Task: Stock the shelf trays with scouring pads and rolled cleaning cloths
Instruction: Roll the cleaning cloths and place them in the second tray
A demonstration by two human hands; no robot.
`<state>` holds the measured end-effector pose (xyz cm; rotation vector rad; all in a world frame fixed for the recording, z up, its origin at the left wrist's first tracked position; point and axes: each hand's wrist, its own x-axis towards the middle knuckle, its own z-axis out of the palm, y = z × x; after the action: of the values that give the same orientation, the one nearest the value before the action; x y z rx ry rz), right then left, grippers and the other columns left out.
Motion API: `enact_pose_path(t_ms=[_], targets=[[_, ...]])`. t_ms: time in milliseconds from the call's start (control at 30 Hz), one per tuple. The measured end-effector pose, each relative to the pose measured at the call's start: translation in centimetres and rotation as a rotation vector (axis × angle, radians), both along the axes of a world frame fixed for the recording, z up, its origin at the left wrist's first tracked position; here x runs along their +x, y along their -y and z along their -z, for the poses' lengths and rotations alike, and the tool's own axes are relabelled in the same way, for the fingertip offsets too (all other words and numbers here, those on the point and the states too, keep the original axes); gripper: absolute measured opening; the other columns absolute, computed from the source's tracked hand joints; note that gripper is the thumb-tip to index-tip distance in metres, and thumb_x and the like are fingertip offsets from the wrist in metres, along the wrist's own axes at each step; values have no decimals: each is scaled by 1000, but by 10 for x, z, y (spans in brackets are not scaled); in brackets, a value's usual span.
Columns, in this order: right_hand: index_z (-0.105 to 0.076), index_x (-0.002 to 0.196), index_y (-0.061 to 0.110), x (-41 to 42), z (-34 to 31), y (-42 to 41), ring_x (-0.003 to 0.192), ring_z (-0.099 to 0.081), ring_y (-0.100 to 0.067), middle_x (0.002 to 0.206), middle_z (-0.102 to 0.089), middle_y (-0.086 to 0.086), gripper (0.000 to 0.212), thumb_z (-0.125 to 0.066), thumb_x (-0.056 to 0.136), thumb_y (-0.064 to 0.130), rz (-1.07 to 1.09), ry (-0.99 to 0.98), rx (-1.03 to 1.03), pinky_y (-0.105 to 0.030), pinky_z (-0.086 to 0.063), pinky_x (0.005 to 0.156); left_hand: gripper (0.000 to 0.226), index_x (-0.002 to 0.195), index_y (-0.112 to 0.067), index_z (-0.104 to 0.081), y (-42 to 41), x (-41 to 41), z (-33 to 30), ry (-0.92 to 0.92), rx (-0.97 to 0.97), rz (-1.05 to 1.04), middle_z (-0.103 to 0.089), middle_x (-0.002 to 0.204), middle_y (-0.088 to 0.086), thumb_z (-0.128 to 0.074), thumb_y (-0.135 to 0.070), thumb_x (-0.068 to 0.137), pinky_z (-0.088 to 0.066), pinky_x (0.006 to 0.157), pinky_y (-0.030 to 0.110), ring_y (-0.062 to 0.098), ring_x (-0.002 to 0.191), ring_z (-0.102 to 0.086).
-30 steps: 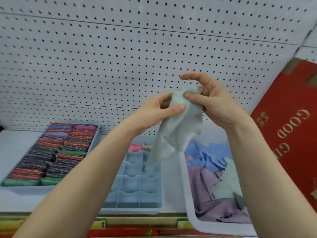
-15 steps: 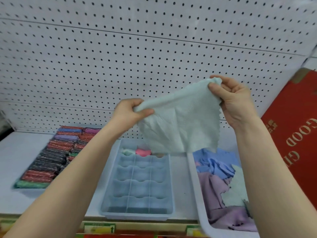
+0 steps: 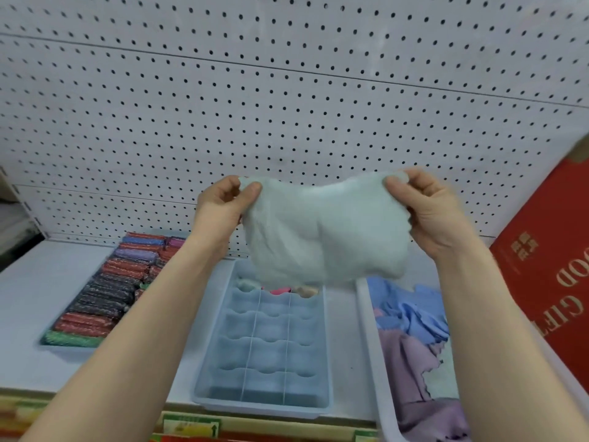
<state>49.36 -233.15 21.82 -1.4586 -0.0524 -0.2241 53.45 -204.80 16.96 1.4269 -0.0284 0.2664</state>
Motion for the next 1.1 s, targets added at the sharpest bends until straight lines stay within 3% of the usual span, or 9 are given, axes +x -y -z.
enact_pose_path(t_ms=[133,233,400,567,700,800,933,1000,1100], targets=[[-66,76,18,20,27,-20,64,-53,-18,70,-62,-8,12,-76,80,13,246,28,-164,-31,-41,59,26,68,-21,-52,19,-3,13,-29,104,-197,-46,66,-2,-74,-28,81,-34,65,31,16,64,-40],[-66,80,17,18,36,-42,67,-53,-20,75,-61,-13,7,-73,81,19,224,62,-179,-34,-44,60,13,76,-23,-61,44,-18,6,62,198,-169,-59,68,-5,-71,-23,84,-50,57,28,17,61,-53],[-67,85,14,3,35,-81,65,-57,-28,75,-72,-12,8,-69,88,21,131,189,-210,-45,-52,66,3,86,-31,-70,77,-38,-9,173,274,-65,-66,68,-17,-70,-28,86,-58,70,42,15,67,-67],[-67,98,15,1,39,-79,71,-67,-20,78,-76,-2,16,-71,88,27,72,125,-209,-37,-53,75,36,112,-20,-72,78,-37,-6,124,273,95,-75,95,-10,-54,-8,84,-56,89,32,6,90,-71],[-67,91,20,6,47,-69,67,-49,-25,74,-66,-25,8,-66,83,23,65,85,-217,-41,-42,65,48,114,-13,-69,72,-39,4,154,258,105,-74,103,1,-42,13,85,-54,85,20,6,89,-70],[-69,85,22,4,40,-59,69,-44,-23,71,-57,-16,6,-67,85,17,17,57,-178,-34,-36,64,37,123,-25,-62,59,-35,12,167,290,-117,-67,115,-9,-61,-8,90,-48,88,15,-1,101,-62],[-66,92,14,3,24,-48,54,-53,-10,62,-65,5,11,-62,92,4,-147,87,-175,-18,-40,54,93,147,-21,-38,43,-17,16,-268,203,266,-54,134,-11,-69,-65,71,-37,108,32,9,127,-50],[-66,92,13,4,18,-43,54,-55,-6,62,-66,7,12,-61,92,2,-177,100,-171,-16,-41,54,77,133,-16,-56,41,-14,15,-273,183,433,-65,128,-4,-66,-64,73,-39,108,34,10,122,-56],[-69,92,15,7,15,-36,65,-58,-13,70,-68,1,11,-66,89,4,-152,94,-215,-22,-46,62,16,100,-9,-72,45,-12,11,-174,15,321,-75,99,5,-65,-21,92,-51,94,33,14,92,-68]])
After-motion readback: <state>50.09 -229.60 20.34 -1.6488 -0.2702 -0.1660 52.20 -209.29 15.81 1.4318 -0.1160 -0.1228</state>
